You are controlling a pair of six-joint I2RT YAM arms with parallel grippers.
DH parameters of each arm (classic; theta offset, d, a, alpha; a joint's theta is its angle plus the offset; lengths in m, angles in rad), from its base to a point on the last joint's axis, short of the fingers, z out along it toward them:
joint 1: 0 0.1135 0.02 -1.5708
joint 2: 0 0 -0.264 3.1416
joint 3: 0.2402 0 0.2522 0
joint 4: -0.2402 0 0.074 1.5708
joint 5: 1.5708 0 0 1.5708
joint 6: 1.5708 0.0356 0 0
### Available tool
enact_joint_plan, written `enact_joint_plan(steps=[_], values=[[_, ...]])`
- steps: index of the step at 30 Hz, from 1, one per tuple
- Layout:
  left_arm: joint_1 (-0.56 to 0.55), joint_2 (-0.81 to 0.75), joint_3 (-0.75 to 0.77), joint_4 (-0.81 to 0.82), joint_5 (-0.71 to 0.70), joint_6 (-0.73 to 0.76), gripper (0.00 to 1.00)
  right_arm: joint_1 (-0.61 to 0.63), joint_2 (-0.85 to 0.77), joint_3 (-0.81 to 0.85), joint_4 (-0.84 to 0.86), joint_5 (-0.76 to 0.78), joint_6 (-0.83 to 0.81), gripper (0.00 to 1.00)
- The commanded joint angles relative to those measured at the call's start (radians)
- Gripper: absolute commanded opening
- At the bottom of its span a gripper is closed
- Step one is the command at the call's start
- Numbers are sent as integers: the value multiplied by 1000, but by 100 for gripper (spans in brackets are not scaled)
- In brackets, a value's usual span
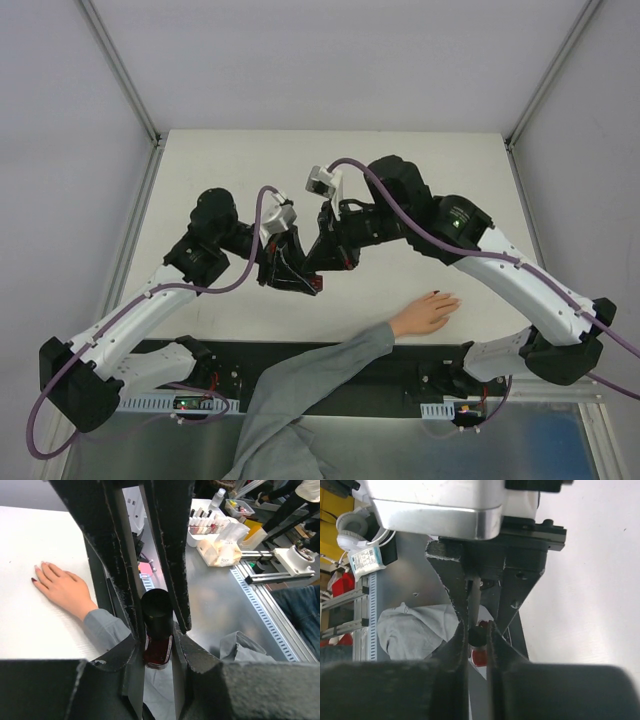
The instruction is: Paint the nails
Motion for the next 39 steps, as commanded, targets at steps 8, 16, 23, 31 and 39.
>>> enact_joint_plan(steps=[8,16,23,31,39], values=[[48,-76,44,-210,-719,191,0,509,170,236,-414,1810,380,0],[47,-71,37,-189,-564,199,0,418,55,85,-78,1294,160,37],[47,-47,45,-87,-188,123,0,207,-160,-68,51,503,17,65],[16,-9,8,156,37,-71,0,37,-157,-30,100,114,-3,61],[2,-9,10,158,52,-74,0,28,-43,39,113,20,-3,46]])
